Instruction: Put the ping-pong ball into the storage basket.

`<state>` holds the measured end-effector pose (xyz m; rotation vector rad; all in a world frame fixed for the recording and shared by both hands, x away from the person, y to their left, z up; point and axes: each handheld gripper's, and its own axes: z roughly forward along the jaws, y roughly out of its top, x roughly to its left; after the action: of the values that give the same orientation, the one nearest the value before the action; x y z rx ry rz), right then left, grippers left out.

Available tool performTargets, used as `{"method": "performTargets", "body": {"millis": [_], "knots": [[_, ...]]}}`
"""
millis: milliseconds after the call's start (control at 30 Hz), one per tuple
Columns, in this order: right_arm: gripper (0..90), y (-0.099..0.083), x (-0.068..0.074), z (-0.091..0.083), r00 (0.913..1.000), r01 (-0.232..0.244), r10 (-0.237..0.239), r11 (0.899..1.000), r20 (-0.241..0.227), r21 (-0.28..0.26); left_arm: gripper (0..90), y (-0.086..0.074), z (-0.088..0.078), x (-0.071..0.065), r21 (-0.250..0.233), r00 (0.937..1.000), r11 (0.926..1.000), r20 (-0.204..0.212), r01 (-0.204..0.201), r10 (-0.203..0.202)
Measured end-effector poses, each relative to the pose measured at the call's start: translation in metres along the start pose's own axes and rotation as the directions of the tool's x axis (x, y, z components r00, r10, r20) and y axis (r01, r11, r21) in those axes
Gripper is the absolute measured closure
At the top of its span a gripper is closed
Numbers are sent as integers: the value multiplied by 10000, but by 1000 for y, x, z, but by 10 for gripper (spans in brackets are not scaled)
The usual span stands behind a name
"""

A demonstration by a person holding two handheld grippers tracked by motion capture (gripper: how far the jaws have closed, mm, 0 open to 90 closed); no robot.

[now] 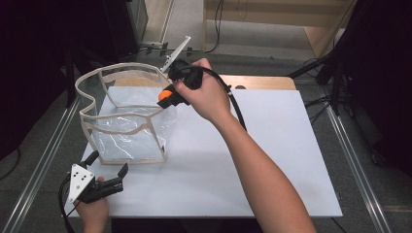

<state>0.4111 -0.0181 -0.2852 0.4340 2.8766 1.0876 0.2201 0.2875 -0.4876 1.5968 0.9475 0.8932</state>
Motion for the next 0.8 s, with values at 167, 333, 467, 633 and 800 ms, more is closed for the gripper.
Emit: {"method": "performTargets", "body": {"millis": [167,333,467,633,800], "knots": [[476,2,-1,3,10000,-67,67,10000,-56,-48,1,0,0,0,-31,10000,10000,5,24,-24],[476,6,-1,5,9999,-86,85,9999,-74,-58,1,0,0,0,-34,10000,10000,22,37,-37],[476,8,-1,9,10000,-15,15,10000,-63,-15,1,0,0,0,-35,10000,10000,28,43,-42],[476,10,0,12,9999,-72,72,10000,-116,-26,1,0,0,0,-52,10000,9999,32,93,-93],[476,11,0,16,9998,-120,121,9999,-179,18,1,0,0,0,-48,10000,10000,35,86,-86]]}}
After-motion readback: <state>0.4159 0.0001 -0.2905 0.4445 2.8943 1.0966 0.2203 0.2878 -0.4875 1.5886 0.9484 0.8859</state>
